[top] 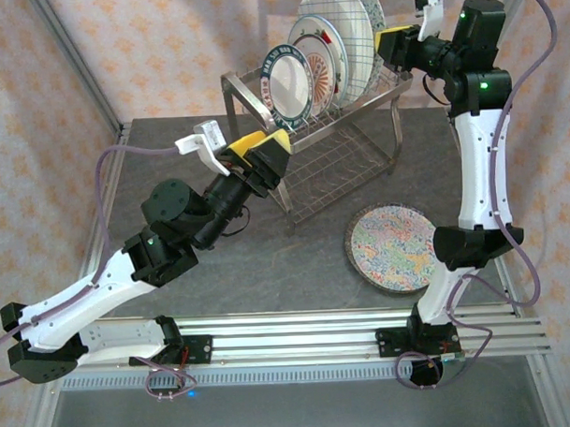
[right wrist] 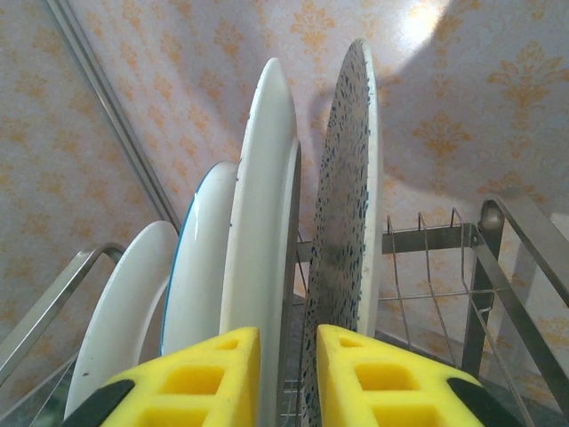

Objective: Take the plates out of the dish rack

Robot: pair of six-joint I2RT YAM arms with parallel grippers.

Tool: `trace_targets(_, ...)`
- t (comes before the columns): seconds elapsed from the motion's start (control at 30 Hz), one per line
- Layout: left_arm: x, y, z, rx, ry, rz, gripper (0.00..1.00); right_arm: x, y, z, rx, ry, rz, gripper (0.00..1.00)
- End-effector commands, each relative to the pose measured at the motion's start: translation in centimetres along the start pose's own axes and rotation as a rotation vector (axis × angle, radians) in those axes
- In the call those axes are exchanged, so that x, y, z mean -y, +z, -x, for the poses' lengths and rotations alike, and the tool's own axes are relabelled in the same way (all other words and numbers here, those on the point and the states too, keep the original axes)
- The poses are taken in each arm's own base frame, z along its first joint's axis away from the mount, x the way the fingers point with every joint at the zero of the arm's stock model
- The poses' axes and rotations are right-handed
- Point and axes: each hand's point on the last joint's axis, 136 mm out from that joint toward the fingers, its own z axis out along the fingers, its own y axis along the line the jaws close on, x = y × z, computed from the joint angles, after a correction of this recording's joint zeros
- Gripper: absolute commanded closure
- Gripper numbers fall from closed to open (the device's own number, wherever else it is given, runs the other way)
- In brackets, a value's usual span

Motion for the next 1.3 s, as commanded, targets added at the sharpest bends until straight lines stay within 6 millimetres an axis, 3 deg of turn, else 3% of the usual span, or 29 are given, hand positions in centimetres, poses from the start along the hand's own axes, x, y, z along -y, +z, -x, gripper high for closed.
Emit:
trace_targets(0.0,1.2,0.0,1.7,0.036,-0.014,-0.042,0.27,0.6,0.9,-0.6,-0.017,0.035,0.019,0.76)
trace_targets(0.47,1.1,0.0,1.4,0.028,-0.017,-0.037,0.27,0.0,-0.3,0.5,0.004,0.064,0.032,0.70)
trace_targets(0.73,1.1,0.1,1.2,0.028,-0.019,-0.046,0.27,0.7,-1.4,0.4,-0.004,0.106,0.036,0.64)
trace_targets(1.27,1.3,0.1,0.7,0.013,-0.065,-0.059,0.27,0.6,-0.4,0.2,-0.005,0.168,0.126,0.65)
